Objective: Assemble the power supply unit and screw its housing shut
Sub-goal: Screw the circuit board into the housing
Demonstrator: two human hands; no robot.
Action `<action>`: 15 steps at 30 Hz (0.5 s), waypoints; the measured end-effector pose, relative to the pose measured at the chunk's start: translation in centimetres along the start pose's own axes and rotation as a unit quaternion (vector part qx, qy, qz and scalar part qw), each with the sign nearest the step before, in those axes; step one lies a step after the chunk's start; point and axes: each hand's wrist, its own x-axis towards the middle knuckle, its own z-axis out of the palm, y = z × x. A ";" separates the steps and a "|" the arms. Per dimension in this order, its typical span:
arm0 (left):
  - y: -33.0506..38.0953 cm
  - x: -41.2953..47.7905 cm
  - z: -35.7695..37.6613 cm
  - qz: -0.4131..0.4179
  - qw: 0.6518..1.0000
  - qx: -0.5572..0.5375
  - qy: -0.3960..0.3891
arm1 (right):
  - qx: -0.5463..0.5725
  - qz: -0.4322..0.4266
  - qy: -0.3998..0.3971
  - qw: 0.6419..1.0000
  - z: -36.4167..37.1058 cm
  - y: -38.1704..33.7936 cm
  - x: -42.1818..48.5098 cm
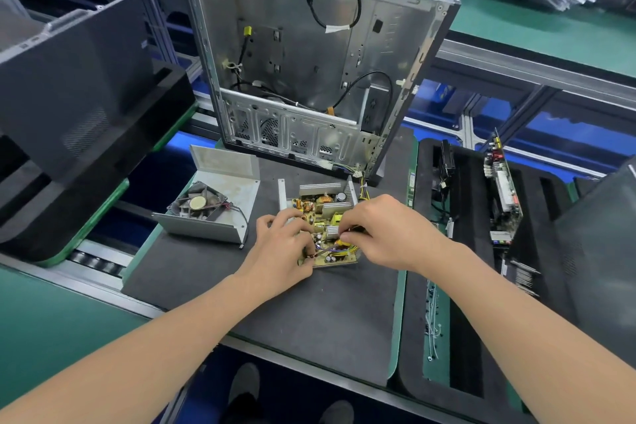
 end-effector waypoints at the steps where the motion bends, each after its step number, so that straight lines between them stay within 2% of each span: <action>1: -0.1 0.0 0.1 0.001 1.000 0.000 0.000 | 0.002 -0.001 0.000 1.000 0.0 0.0 0.0; 15: -0.2 0.1 0.0 0.010 0.999 0.027 -0.016 | -0.017 -0.026 -0.005 0.999 0.4 -0.4 0.2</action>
